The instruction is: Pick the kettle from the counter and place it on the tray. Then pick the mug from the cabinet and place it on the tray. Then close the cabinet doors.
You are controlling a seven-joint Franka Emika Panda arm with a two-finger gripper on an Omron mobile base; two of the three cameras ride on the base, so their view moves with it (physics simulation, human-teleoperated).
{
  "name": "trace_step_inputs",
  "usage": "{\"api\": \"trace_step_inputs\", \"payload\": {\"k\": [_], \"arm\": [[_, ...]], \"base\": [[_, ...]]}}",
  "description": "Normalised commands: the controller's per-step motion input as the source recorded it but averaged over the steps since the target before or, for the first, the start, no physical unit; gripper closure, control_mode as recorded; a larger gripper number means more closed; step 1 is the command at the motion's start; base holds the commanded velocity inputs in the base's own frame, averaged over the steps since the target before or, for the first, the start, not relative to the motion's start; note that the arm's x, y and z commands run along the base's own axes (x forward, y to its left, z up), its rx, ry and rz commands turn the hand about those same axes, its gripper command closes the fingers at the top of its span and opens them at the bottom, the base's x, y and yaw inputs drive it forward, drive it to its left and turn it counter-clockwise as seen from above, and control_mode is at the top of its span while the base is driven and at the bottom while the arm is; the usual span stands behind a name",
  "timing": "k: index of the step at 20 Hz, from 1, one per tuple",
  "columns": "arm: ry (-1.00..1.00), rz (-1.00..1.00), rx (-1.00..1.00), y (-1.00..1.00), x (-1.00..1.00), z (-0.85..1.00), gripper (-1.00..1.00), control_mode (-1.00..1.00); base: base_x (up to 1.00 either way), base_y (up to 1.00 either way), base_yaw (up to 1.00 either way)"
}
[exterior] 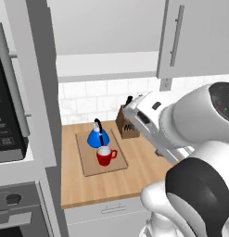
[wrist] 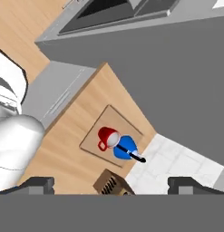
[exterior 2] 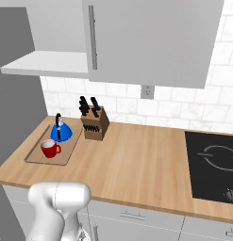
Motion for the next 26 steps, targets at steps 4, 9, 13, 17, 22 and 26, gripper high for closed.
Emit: {"api": "trace_step_inputs", "payload": {"k": [4,9,13,17,22,26], "arm": [[0.18,0.05,0.25,0.36,-0.23,-0.06,-1.0,-1.0],[-0.27,0.12,0.45,0.05,-0.18,-0.44,-1.0,-1.0],[-0.34,0.12,0.49,0.09,-0.17,-0.45,-1.0,-1.0],[-0.06,0.07,0.38,0.24,-0.05,-0.04,-1.0,-1.0],[0.02,0.06,0.18,0.31,-0.24,0.11,-1.0,-1.0],[0.0,0.06,0.08,0.32,-0.46,0.07,-1.0,-1.0]], "base": [[0.0,0.0,0.0],[0.0,0.0,0.0],[0.0,0.0,0.0],[0.0,0.0,0.0],[0.0,0.0,0.0],[0.0,0.0,0.0]]}}
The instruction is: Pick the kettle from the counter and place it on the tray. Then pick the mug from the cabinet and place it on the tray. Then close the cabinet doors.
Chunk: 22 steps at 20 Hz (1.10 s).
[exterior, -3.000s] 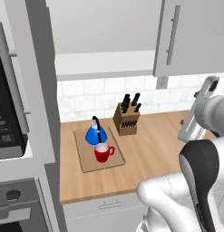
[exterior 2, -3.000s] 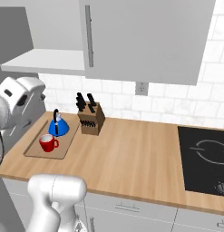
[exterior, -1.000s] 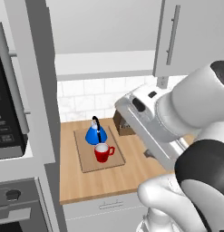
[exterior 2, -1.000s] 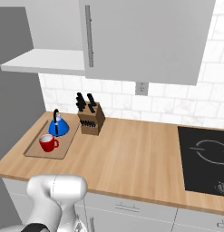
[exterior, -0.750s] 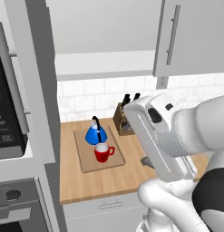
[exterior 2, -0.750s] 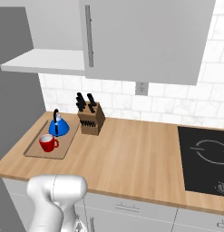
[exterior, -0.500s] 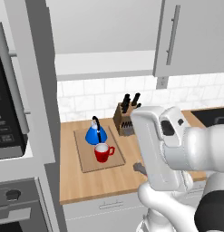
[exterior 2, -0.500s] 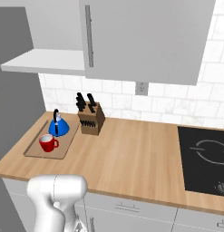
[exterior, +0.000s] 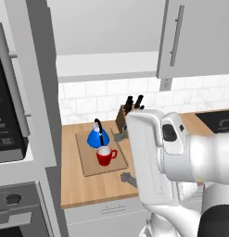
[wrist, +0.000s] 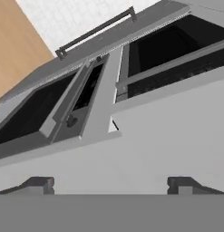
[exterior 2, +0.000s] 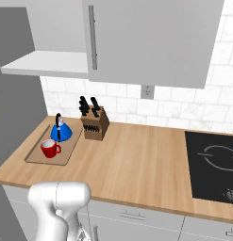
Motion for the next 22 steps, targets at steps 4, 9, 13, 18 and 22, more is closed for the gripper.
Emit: {"api": "trace_step_inputs", "payload": {"k": [4,9,13,18,22], "arm": [[-0.11,0.02,0.02,0.35,-0.4,0.0,-1.0,-1.0],[-0.12,0.0,0.01,0.56,-0.04,0.03,-1.0,-1.0],[-0.09,0.0,0.0,0.61,-0.12,0.05,-1.0,-1.0],[-0.02,0.0,0.0,0.59,-0.03,0.0,-1.0,-1.0],[0.0,0.0,0.0,0.54,0.11,0.01,-1.0,-1.0]], "base": [[0.0,0.0,0.0],[0.0,0.0,0.0],[0.0,0.0,0.0],[0.0,0.0,0.0],[0.0,0.0,0.0]]}}
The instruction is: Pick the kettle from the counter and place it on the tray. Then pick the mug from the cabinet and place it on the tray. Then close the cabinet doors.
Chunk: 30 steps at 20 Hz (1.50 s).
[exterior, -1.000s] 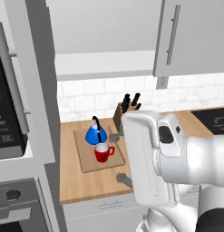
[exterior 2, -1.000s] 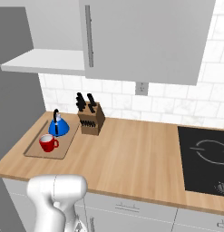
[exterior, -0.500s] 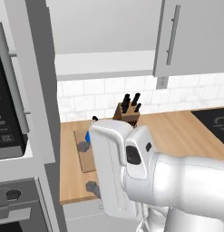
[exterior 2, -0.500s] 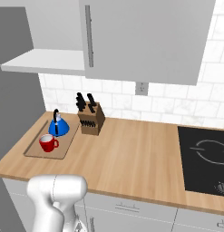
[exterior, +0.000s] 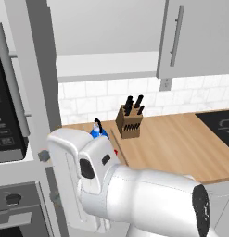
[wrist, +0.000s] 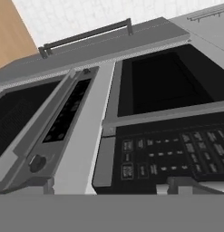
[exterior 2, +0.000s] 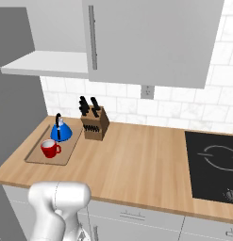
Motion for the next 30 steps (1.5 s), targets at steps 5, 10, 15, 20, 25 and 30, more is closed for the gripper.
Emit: {"api": "trace_step_inputs", "payload": {"k": [5,10,15,20,25,30], "arm": [[0.0,-0.04,0.0,0.44,0.33,0.0,-1.0,-1.0],[-0.03,-0.06,0.01,0.33,0.39,0.0,-1.0,-1.0],[-0.03,-0.06,0.03,0.37,0.23,0.03,-1.0,-1.0],[0.0,-0.08,0.02,0.32,0.24,0.02,-1.0,-1.0],[0.0,-0.08,0.03,0.24,0.32,0.0,-1.0,-1.0],[0.0,-0.08,0.01,0.2,0.41,0.0,-1.0,-1.0]], "base": [[0.0,0.0,0.0],[0.0,0.0,0.0],[0.0,0.0,0.0],[0.0,0.0,0.0],[0.0,0.0,0.0],[0.0,0.0,0.0]]}}
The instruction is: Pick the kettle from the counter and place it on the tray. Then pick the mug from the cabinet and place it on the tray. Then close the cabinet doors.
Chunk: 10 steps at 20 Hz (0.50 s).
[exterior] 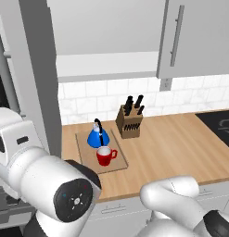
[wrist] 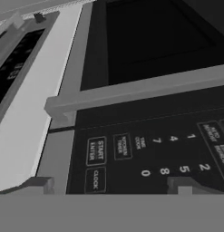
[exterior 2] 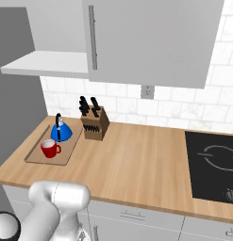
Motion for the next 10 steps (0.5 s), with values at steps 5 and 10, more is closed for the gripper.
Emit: {"api": "trace_step_inputs", "payload": {"k": [5,10], "arm": [[0.0,-0.11,0.0,0.03,0.48,0.0,-1.0,-1.0],[0.0,-0.15,0.0,-0.13,0.43,0.0,-1.0,-1.0]], "base": [[0.0,0.0,0.0],[0.0,0.0,0.0]]}}
